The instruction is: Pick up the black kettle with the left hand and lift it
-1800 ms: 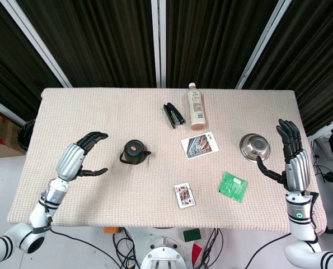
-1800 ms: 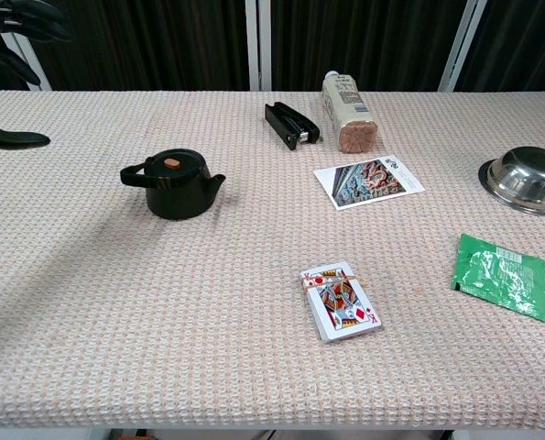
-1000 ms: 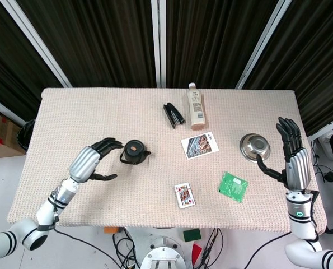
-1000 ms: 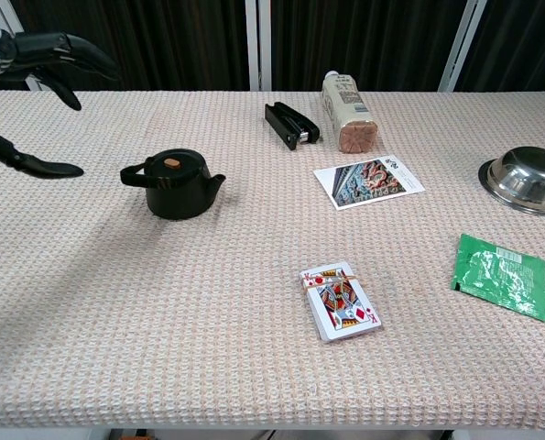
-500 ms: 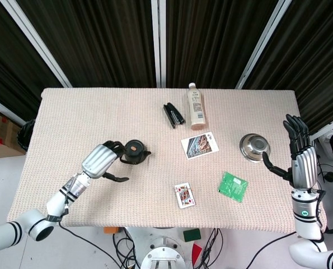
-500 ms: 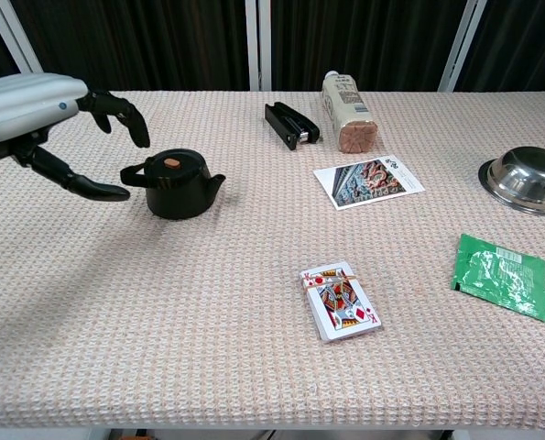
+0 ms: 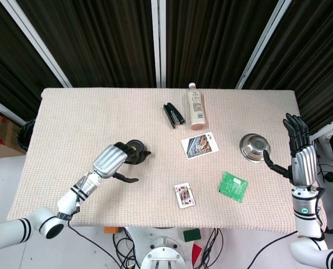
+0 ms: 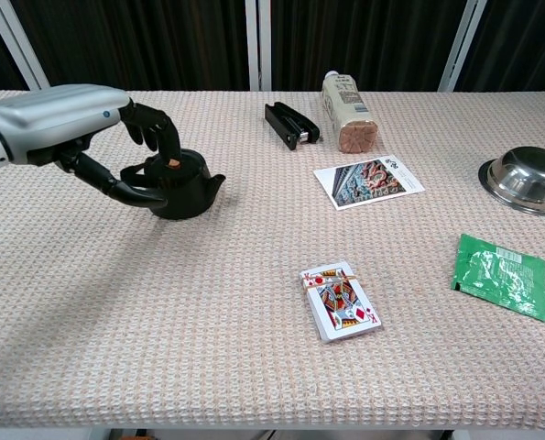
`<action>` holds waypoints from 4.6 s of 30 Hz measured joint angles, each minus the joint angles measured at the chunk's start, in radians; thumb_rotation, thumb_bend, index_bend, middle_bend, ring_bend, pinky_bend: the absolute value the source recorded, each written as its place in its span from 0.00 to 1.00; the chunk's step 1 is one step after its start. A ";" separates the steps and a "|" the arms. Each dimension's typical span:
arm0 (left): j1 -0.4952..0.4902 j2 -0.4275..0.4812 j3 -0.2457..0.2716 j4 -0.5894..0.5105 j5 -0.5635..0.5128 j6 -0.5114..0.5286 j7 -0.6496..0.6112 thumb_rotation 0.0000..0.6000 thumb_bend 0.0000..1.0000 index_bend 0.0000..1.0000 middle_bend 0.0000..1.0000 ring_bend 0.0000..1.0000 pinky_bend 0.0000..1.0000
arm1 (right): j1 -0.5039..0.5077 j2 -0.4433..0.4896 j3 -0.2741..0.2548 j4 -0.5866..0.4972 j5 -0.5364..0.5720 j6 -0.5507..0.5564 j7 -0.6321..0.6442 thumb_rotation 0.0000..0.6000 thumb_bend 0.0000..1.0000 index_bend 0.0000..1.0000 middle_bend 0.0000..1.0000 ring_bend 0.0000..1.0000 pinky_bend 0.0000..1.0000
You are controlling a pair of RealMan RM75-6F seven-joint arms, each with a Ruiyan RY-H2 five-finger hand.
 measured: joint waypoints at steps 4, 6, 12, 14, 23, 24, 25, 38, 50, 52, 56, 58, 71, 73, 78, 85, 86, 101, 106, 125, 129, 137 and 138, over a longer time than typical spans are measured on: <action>-0.008 -0.007 0.002 0.006 -0.018 -0.018 0.009 0.47 0.00 0.41 0.42 0.36 0.31 | 0.001 -0.005 0.000 0.014 0.005 -0.004 0.005 1.00 0.33 0.00 0.00 0.00 0.01; -0.011 -0.008 0.003 0.006 -0.023 -0.022 0.013 0.47 0.00 0.41 0.43 0.37 0.31 | 0.001 -0.006 0.001 0.019 0.007 -0.006 0.007 1.00 0.33 0.00 0.00 0.00 0.01; -0.018 -0.013 0.006 0.006 -0.035 -0.034 0.020 0.47 0.00 0.43 0.44 0.38 0.31 | 0.000 -0.010 0.000 0.032 0.014 -0.010 0.015 1.00 0.34 0.00 0.00 0.00 0.01; -0.020 -0.015 0.009 0.007 -0.040 -0.040 0.023 0.48 0.00 0.43 0.45 0.39 0.31 | -0.001 -0.012 0.000 0.037 0.017 -0.011 0.017 1.00 0.34 0.00 0.00 0.00 0.02; -0.024 -0.027 0.016 0.023 -0.049 -0.045 0.038 0.51 0.00 0.45 0.47 0.40 0.30 | -0.001 -0.019 0.001 0.058 0.025 -0.016 0.029 1.00 0.34 0.00 0.00 0.00 0.01; -0.025 -0.028 0.015 0.025 -0.050 -0.045 0.040 0.51 0.00 0.45 0.47 0.41 0.30 | 0.000 -0.020 0.001 0.060 0.025 -0.016 0.029 1.00 0.34 0.00 0.00 0.00 0.01; -0.026 -0.029 0.015 0.026 -0.050 -0.045 0.042 0.50 0.00 0.46 0.48 0.41 0.30 | 0.000 -0.021 0.001 0.062 0.025 -0.017 0.029 1.00 0.34 0.00 0.00 0.00 0.01; -0.034 -0.032 0.020 0.038 -0.061 -0.057 0.055 0.55 0.00 0.54 0.57 0.51 0.30 | -0.001 -0.027 0.007 0.082 0.032 -0.012 0.035 1.00 0.34 0.00 0.00 0.00 0.02; -0.036 -0.045 0.030 0.054 -0.063 -0.060 0.066 0.56 0.00 0.56 0.60 0.54 0.28 | -0.005 -0.036 0.003 0.094 0.038 -0.013 0.038 1.00 0.35 0.00 0.00 0.00 0.01; -0.036 -0.048 0.032 0.060 -0.063 -0.061 0.067 0.56 0.00 0.56 0.60 0.54 0.28 | -0.005 -0.037 0.003 0.097 0.038 -0.015 0.039 1.00 0.35 0.00 0.00 0.00 0.01; -0.033 -0.048 0.033 0.063 -0.063 -0.051 0.072 0.57 0.00 0.57 0.61 0.55 0.27 | -0.003 -0.039 0.003 0.097 0.037 -0.015 0.038 1.00 0.35 0.00 0.00 0.00 0.01; -0.030 -0.047 0.032 0.060 -0.060 -0.040 0.074 0.57 0.00 0.57 0.61 0.55 0.26 | -0.003 -0.040 0.003 0.098 0.037 -0.016 0.037 1.00 0.35 0.00 0.00 0.00 0.02; -0.016 -0.037 0.035 0.045 -0.065 -0.020 0.121 0.60 0.00 0.59 0.64 0.57 0.20 | 0.000 -0.048 -0.003 0.103 0.038 -0.028 0.032 1.00 0.35 0.00 0.00 0.00 0.01; -0.016 -0.032 0.034 0.042 -0.070 -0.024 0.126 0.60 0.00 0.60 0.65 0.58 0.20 | 0.001 -0.047 -0.003 0.103 0.038 -0.030 0.031 1.00 0.35 0.00 0.00 0.00 0.01; -0.018 -0.026 0.034 0.041 -0.077 -0.037 0.123 0.60 0.00 0.61 0.66 0.60 0.20 | 0.004 -0.048 -0.002 0.102 0.039 -0.034 0.028 1.00 0.35 0.00 0.00 0.00 0.01; -0.020 -0.038 0.041 0.059 -0.078 -0.049 0.104 0.60 0.00 0.62 0.67 0.61 0.20 | 0.005 -0.054 -0.003 0.109 0.045 -0.041 0.027 1.00 0.35 0.00 0.00 0.00 0.01; -0.020 -0.039 0.042 0.063 -0.076 -0.050 0.103 0.60 0.00 0.62 0.67 0.61 0.20 | 0.005 -0.055 -0.003 0.110 0.045 -0.041 0.027 1.00 0.35 0.00 0.00 0.00 0.01; -0.006 -0.013 0.052 0.050 -0.070 -0.034 0.116 0.61 0.00 0.81 0.85 0.78 0.20 | 0.004 -0.060 -0.003 0.122 0.051 -0.047 0.038 1.00 0.35 0.00 0.00 0.00 0.01; -0.007 -0.005 0.049 0.036 -0.071 -0.035 0.118 0.62 0.00 0.84 0.88 0.81 0.20 | 0.003 -0.060 -0.003 0.123 0.051 -0.045 0.041 1.00 0.35 0.00 0.00 0.00 0.01; -0.069 0.088 0.006 -0.091 -0.102 -0.121 0.073 0.55 0.00 0.89 0.92 0.84 0.29 | -0.004 -0.065 0.005 0.146 0.067 -0.041 0.074 1.00 0.35 0.00 0.00 0.00 0.01; -0.078 0.101 -0.001 -0.110 -0.114 -0.133 0.078 0.56 0.00 0.91 0.94 0.85 0.30 | -0.006 -0.064 0.009 0.154 0.073 -0.041 0.086 1.00 0.35 0.00 0.00 0.00 0.01; -0.093 0.119 -0.013 -0.141 -0.142 -0.144 0.118 0.54 0.00 0.98 1.00 0.91 0.31 | -0.008 -0.068 0.011 0.171 0.080 -0.044 0.106 1.00 0.35 0.00 0.00 0.00 0.02; -0.093 0.120 -0.014 -0.143 -0.144 -0.142 0.122 0.53 0.00 0.98 1.00 0.91 0.32 | -0.008 -0.069 0.011 0.173 0.081 -0.044 0.108 1.00 0.35 0.00 0.00 0.00 0.01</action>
